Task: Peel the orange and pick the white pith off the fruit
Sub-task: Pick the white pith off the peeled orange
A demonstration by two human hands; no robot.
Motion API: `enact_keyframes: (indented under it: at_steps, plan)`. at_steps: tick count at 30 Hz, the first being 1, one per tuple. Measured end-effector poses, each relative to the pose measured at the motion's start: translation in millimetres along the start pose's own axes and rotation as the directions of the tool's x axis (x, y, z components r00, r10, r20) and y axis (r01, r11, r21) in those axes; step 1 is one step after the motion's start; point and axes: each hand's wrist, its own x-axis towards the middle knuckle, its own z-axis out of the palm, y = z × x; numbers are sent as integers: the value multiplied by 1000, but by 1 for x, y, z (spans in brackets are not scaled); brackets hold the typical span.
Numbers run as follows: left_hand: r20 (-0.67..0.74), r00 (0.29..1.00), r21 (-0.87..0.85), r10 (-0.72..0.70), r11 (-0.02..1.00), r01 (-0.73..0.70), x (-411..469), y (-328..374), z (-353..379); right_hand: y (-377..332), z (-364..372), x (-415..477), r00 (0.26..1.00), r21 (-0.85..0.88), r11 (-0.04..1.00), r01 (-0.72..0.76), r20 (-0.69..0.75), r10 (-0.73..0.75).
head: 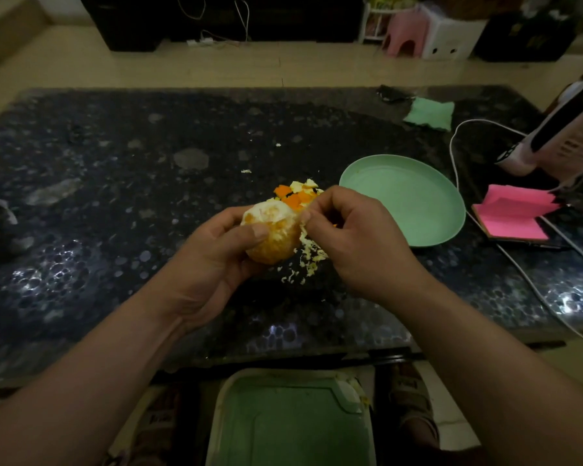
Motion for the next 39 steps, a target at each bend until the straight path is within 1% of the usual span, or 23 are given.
enact_keyframes:
  at_steps: [6,10,13,15,16,19,22,24,27,28,30,33,35,37,39]
  plan:
    - [76,997,-58,-32,998,37,0,4,-8,6,-3,4,1000,-32,999,-26,-13,25]
    - [166,986,-116,-31,992,51,-1,7,-10,10,-2,8,999,-52,998,-42,-20,41]
    - [173,984,-172,-30,983,60,-5,12,-9,16,-5,11,997,-46,997,-68,-49,66]
    - [161,986,-178,-35,982,64,-5,13,-8,20,-5,12,997,-99,993,-69,-41,65]
    - [139,989,-181,-40,981,65,-4,12,-9,22,-4,12,998,-153,986,-70,-20,68]
    - [17,998,-168,-60,984,62,1,7,-9,31,4,15,994,-334,939,-81,41,101]
    - [-56,995,-133,-78,989,70,3,3,-8,36,12,18,987,-458,881,-119,38,154]
    - [-78,994,-125,-81,990,71,4,2,-9,40,15,18,986,-523,844,-120,37,163]
    - [-64,995,-116,-73,991,65,5,0,-12,40,15,18,985,-598,798,-80,75,155]
    - [-61,996,-113,-68,992,61,4,0,-13,38,13,18,984,-590,804,-76,85,156]
    - [-59,996,-102,-60,993,54,5,1,-14,33,9,17,988,-510,855,-92,62,143]
    - [-48,998,-55,-41,998,39,5,2,-10,21,2,15,998,-323,945,-58,12,65]
    - [-54,998,-22,-17,1000,15,5,3,-6,10,1,11,999,-188,981,-45,16,49]
    - [-72,997,8,0,1000,1,4,3,-3,3,0,6,999,-131,991,-22,41,28]
    - [-90,996,35,14,999,-11,3,3,0,-1,2,2,998,-128,992,-4,57,11]
